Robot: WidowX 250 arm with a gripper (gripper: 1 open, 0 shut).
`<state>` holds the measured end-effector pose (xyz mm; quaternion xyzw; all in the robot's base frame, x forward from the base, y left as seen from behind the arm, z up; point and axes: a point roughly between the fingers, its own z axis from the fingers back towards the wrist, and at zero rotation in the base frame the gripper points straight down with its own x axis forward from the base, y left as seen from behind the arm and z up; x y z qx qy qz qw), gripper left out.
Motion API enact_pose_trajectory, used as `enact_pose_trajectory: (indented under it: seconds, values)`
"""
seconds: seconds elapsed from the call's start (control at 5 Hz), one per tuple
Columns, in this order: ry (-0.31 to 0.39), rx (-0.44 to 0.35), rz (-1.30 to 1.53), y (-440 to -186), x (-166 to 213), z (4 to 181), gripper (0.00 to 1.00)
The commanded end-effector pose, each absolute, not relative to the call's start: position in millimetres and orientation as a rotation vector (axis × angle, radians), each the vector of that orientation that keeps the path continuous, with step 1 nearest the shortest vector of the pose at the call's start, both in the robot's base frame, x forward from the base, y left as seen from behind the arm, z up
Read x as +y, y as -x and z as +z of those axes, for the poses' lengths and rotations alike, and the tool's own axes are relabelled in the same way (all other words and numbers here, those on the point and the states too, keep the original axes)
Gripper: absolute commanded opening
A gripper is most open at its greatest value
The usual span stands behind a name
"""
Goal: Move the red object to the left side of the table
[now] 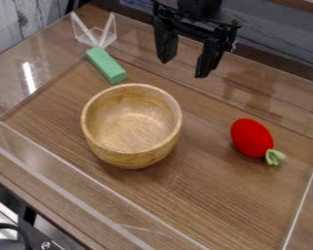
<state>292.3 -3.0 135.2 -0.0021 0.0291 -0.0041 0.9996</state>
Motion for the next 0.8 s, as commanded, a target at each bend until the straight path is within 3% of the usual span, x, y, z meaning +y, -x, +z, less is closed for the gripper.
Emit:
enact_pose_trajectory:
  seconds: [0.0, 0.2, 0.6]
  values:
    - [0.013, 0.088, 0.065, -281.9, -8.5, 123.9, 1.0]
    - [0.031, 0.077, 0.126, -286.8, -26.5, 116.1, 1.0]
    - [0.102, 0.029, 0.517, -301.4, -56.1, 109.3, 1.0]
